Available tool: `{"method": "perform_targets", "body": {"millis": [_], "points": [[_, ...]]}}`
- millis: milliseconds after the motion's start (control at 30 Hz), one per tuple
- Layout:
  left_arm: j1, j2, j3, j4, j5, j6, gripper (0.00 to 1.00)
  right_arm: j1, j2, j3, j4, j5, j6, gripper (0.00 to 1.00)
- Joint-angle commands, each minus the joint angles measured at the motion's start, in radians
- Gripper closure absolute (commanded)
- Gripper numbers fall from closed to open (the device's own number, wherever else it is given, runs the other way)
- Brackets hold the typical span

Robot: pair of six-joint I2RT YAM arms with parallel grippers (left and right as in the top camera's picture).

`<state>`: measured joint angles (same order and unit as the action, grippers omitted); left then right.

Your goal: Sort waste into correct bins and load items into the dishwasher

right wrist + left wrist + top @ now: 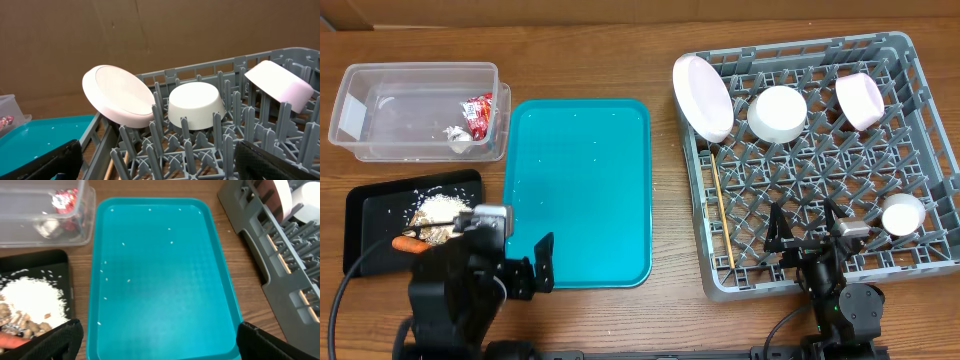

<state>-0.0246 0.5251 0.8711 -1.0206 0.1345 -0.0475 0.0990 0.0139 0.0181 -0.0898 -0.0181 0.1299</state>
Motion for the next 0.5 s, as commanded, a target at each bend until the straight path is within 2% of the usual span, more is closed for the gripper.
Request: {"method": "perform_targets", "body": {"millis": [0, 133, 467], "points": [[-0.001, -0.098, -0.068, 0.014, -0.037, 0.026, 0.00, 0.005, -0.011, -0.010, 0.006, 0.006, -0.006, 0.00], [-0.002, -0.248, -0.251, 0.185, -0.030, 0.025, 0.00, 0.005, -0.011, -0.010, 0.006, 0.006, -0.006, 0.00], [-0.002, -0.513, -0.692, 0.775, -0.035, 0.018, 0.00, 0.005, -0.011, -0.010, 0.006, 0.006, -0.006, 0.00]]}}
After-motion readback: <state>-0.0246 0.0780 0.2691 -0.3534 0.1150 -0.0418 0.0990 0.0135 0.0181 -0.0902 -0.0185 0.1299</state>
